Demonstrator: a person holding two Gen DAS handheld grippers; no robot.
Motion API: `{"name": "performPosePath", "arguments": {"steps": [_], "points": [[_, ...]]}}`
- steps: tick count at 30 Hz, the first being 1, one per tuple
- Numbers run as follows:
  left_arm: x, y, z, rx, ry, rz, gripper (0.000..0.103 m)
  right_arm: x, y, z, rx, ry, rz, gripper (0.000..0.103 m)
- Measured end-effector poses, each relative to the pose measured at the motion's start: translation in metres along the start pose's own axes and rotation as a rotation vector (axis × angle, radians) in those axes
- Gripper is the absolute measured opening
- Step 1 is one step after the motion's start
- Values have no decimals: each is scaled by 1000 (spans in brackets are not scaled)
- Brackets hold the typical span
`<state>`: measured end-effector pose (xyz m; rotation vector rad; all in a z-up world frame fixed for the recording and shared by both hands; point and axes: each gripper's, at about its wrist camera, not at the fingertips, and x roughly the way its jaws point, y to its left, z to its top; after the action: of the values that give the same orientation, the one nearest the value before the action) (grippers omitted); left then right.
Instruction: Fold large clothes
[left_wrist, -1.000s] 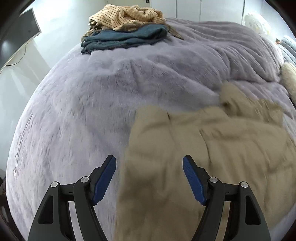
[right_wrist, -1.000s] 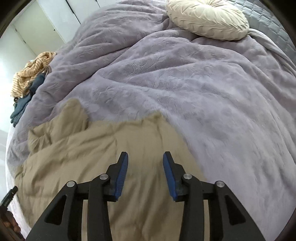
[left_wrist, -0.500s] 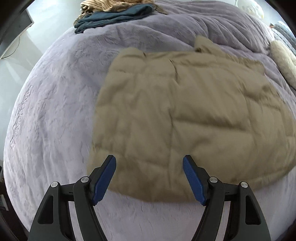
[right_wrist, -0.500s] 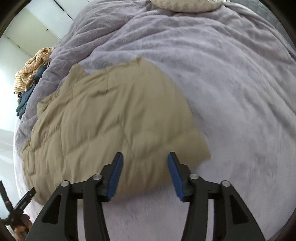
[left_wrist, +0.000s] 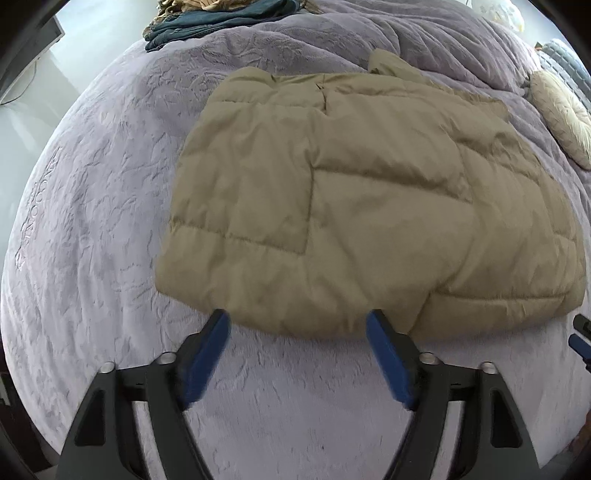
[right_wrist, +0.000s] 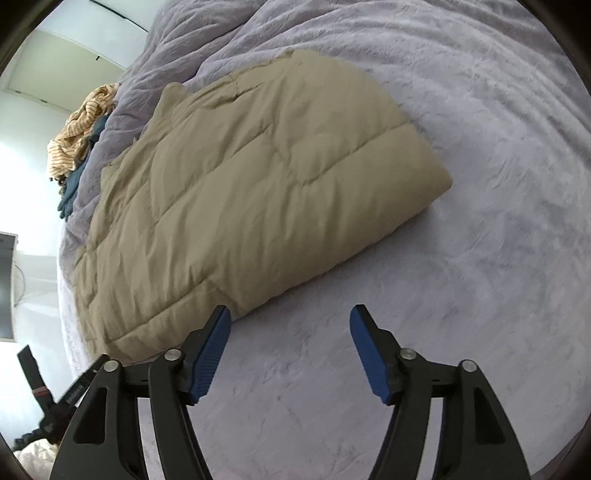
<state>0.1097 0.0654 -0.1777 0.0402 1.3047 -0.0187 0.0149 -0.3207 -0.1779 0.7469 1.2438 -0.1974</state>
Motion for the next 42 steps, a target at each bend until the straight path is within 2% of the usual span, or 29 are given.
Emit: {"name": "performPosePath", "arguments": {"steps": [1,5,7,11,17,26,30,32,37,42], "points": [[-1,-1,-3,-2,-5,0,101,1,1,-1,7,5,14,73],[-4,-5,-11,6,-4,1,101,4,4,-2,9,9,33,74],[-2,-6,-14,0,5,-1,101,7,5,-1,16,12,50,84],[2,-6,-17,-11,25,-13,101,18,10,-1,27,6,96,84],[1,-9,-23,-21,36,-14,101,42,16,-6,91,33,213,86],[13,-2,-24,-49,58,-48,101,48,7,-4,167,4,263,87],[17,16,-23,-142,53,-188,101,52,-1,-3,227,4,298,88],[17,34,-24,-243,26,-281,101,53,-4,-2,247,-5,314,88],[32,64,-29,-416,19,-407,101,61,-14,1,332,-8,373,88],[60,72,-38,-499,68,-518,101,70,-19,7,359,-9,401,88]]}}
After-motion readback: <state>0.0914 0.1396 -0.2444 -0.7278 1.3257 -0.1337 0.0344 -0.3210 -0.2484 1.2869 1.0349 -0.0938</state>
